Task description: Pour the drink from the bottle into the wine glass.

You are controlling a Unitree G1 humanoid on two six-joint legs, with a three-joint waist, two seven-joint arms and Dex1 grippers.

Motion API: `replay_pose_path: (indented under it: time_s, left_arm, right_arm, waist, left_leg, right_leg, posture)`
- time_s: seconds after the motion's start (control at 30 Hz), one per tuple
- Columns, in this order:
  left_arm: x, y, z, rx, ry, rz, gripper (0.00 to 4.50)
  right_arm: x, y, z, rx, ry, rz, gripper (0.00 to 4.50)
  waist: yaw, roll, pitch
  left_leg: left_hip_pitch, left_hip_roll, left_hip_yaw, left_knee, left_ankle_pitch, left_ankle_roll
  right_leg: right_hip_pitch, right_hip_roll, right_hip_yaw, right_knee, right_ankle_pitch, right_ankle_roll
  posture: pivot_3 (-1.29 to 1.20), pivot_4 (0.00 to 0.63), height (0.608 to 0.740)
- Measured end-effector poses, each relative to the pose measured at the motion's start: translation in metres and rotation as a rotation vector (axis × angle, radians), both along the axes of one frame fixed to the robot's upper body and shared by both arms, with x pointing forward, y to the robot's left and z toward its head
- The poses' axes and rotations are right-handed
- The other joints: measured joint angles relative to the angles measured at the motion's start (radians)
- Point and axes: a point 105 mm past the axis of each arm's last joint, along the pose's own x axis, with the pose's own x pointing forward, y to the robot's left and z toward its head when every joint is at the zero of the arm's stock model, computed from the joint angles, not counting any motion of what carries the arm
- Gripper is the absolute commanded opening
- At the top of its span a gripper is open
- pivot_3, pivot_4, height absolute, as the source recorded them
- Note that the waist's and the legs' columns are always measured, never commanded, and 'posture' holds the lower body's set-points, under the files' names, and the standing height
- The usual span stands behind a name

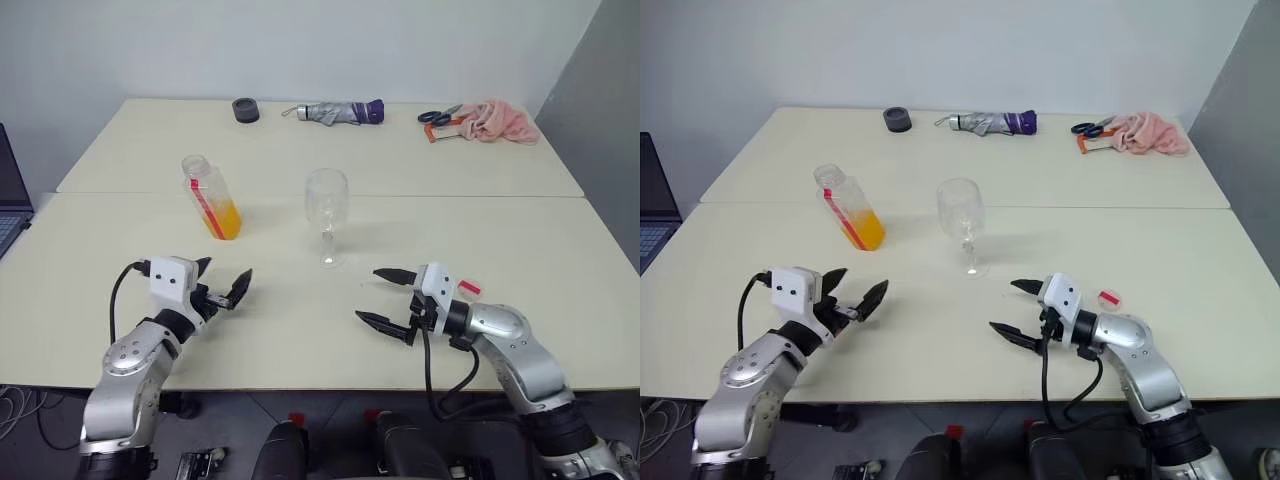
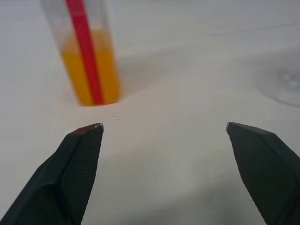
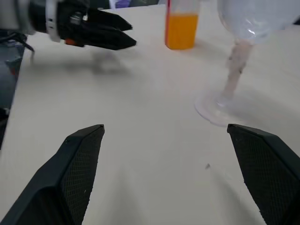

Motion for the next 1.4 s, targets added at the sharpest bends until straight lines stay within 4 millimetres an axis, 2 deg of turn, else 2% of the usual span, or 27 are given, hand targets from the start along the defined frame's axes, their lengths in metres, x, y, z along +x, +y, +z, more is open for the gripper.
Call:
replay_pose_path:
  time_s: [0.2,0.4,0.6,0.77,0.9,1.1,1.27,1.4]
  left_arm:
    - [0.015,0.016,0.008,-0.002,-0.055,0.129,4.50]
    - [0.027,0.024,0.026,0.034,-0.082,0.091,4.50]
    - [0.037,0.024,0.030,0.029,-0.063,0.036,4.50]
    - [0.047,0.025,0.044,0.035,-0.085,0.013,4.50]
    - [0.053,0.022,0.042,0.028,-0.065,-0.017,4.50]
    - [0.066,0.021,0.051,0.025,-0.077,-0.025,4.50]
    - [0.074,0.018,0.047,0.021,-0.052,-0.040,4.50]
    - [0.085,0.018,0.058,0.012,-0.074,-0.045,4.50]
  right_arm:
    - [-0.012,0.006,0.012,0.006,-0.004,0.045,4.48]
    - [-0.015,0.010,0.017,0.032,0.016,0.048,4.48]
    - [-0.015,0.013,0.019,0.030,0.005,0.058,4.48]
    - [-0.009,0.018,0.031,0.020,-0.029,0.073,4.48]
    - [-0.008,0.018,0.031,0.014,-0.020,0.068,4.48]
    - [-0.008,0.023,0.038,0.011,-0.039,0.074,4.48]
    - [-0.010,0.025,0.040,0.008,-0.046,0.083,4.48]
    - [-0.010,0.026,0.041,0.009,-0.052,0.084,4.48]
  waist:
    - [0.004,0.000,0.000]
    - [0.007,0.000,0.000]
    - [0.008,-0.001,0.000]
    - [0.008,-0.001,0.000]
    - [0.010,-0.001,0.000]
    - [0.010,-0.001,0.000]
    - [0.010,-0.001,0.000]
    - [0.010,-0.001,0.000]
  left_leg:
    - [0.000,0.000,0.000,0.000,0.000,0.000]
    - [0.000,0.000,0.000,0.000,0.000,0.000]
    - [0.000,0.000,0.000,0.000,0.000,0.000]
    - [0.000,0.000,0.000,0.000,0.000,0.000]
    - [-0.001,0.000,-0.001,-0.001,0.000,0.000]
    - [-0.001,0.000,-0.002,0.000,0.000,0.000]
    - [-0.002,0.000,-0.002,0.000,0.000,0.000]
    - [-0.002,-0.001,-0.003,0.000,0.000,0.000]
  right_leg:
    - [0.000,0.000,0.000,0.000,0.001,-0.001]
    - [0.000,0.000,-0.001,0.000,0.001,-0.001]
    - [0.000,0.000,-0.001,0.000,0.001,-0.001]
    - [0.000,0.000,-0.001,0.000,0.001,-0.001]
    - [0.000,0.000,-0.003,0.000,0.001,-0.001]
    - [0.000,0.000,-0.003,0.000,0.001,-0.001]
    - [0.000,0.000,-0.004,0.000,0.001,-0.001]
    - [0.000,0.000,-0.004,0.000,0.001,-0.001]
  posture:
    - [0.00,0.150,0.740]
    - [0.00,0.150,0.740]
    - [0.00,0.150,0.740]
    - [0.00,0.150,0.740]
    - [0.00,0.150,0.740]
    - [0.00,0.150,0.740]
    - [0.00,0.150,0.740]
    - [0.00,0.150,0.740]
